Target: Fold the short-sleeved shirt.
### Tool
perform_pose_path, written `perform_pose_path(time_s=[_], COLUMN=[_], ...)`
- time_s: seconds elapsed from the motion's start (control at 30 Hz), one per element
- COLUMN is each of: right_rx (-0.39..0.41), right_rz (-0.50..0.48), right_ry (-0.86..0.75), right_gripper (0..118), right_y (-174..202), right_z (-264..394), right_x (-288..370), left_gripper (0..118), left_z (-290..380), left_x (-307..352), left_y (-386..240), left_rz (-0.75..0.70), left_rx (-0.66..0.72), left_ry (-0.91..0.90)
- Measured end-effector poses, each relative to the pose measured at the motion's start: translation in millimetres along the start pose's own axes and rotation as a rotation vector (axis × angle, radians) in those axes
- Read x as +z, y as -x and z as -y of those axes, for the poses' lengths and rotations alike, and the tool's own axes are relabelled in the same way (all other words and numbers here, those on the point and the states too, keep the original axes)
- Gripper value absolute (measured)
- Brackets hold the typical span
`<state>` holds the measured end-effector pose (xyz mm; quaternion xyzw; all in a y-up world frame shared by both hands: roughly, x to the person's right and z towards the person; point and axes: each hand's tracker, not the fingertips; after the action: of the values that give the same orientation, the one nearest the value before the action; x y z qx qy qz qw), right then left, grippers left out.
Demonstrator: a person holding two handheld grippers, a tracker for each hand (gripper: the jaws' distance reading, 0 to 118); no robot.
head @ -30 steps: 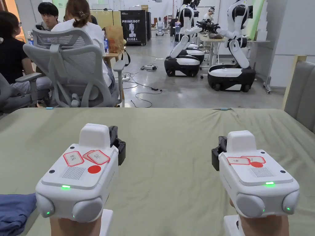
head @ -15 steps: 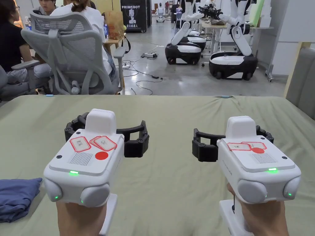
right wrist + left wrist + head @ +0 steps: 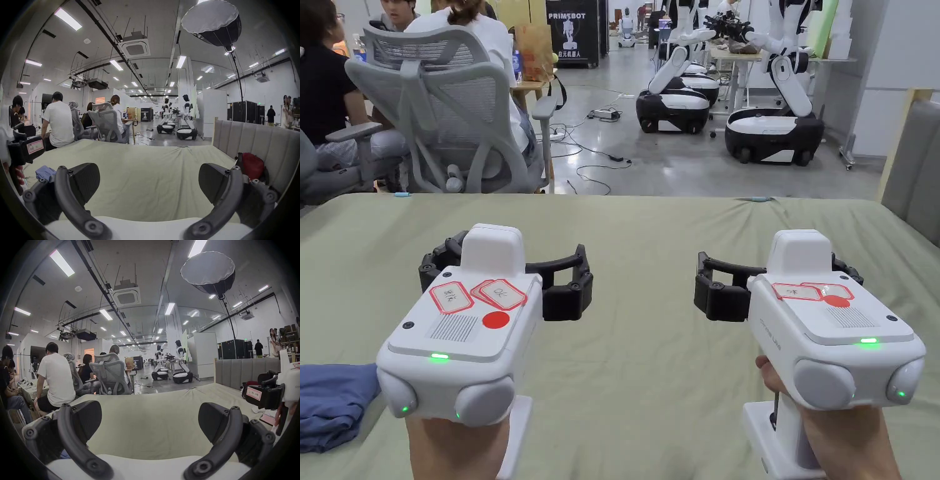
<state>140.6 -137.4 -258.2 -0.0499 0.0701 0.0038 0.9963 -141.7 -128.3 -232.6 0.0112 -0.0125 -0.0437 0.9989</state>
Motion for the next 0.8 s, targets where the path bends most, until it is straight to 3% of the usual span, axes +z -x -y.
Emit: perform_pose_path(time_s=[0.57, 0.67, 0.8], right_rx=[-0.018, -0.120, -0.189], right_rz=[-0.008, 0.000, 0.101], right_ry=[0.005, 0.043, 0.141], right_gripper=[118, 118, 118], right_y=[6.8, 10.3, 16.4], right_z=[2.8, -2.4, -11.4], right_x=[2.1, 1.0, -2.6], left_gripper=[118, 118, 118], left_z=[2.8, 2.9, 3.2], left_x=[2.6, 3.9, 4.4], left_y=[5.6, 6.5, 8.2], left_rz=[-0.008, -0.011, -0.016], left_rx=[0.013, 0.026, 0.034], left_ry=[0.001, 0.001, 0.002])
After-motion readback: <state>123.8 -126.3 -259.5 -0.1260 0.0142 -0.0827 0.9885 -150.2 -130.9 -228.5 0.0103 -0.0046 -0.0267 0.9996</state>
